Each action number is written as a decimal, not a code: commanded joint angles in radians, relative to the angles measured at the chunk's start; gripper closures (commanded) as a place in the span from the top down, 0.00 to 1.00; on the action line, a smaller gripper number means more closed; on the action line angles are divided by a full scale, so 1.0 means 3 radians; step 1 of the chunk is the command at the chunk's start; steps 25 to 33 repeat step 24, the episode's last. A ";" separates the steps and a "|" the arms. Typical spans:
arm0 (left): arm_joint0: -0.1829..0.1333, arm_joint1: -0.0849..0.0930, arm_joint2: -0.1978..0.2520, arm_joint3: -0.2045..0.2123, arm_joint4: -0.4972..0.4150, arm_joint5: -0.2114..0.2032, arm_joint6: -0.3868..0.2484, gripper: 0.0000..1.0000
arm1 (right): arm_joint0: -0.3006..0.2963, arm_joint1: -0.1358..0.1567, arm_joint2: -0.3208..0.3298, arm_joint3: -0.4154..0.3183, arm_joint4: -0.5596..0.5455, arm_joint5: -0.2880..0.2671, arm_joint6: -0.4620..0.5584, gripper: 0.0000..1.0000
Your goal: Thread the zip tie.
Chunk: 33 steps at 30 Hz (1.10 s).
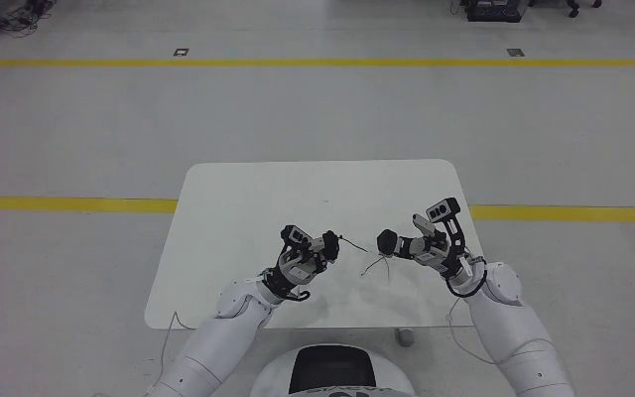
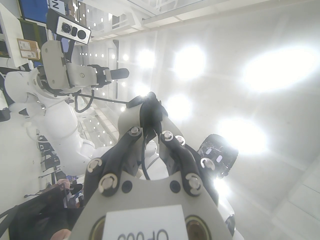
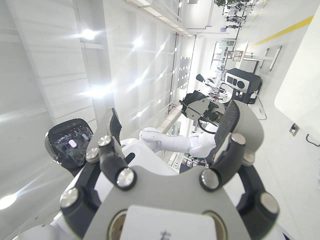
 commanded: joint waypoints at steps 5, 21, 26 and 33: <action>-0.0002 0.0000 0.0001 -0.0003 0.0009 0.0005 0.0018 0.00 | 0.0000 0.0000 0.0000 0.0000 0.0000 0.0000 0.0000 1.00; 0.0453 0.0048 -0.0687 -0.0681 0.0061 0.0000 0.0400 0.00 | 0.0000 0.0000 0.0000 0.0000 0.0000 0.0000 0.0000 1.00; 0.0457 0.0050 -0.0693 -0.0689 0.0047 0.0000 0.0388 0.00 | 0.0000 0.0000 0.0000 0.0000 0.0000 0.0000 0.0000 1.00; 0.0457 0.0050 -0.0693 -0.0689 0.0047 0.0000 0.0388 0.00 | 0.0000 0.0000 0.0000 0.0000 0.0000 0.0000 0.0000 1.00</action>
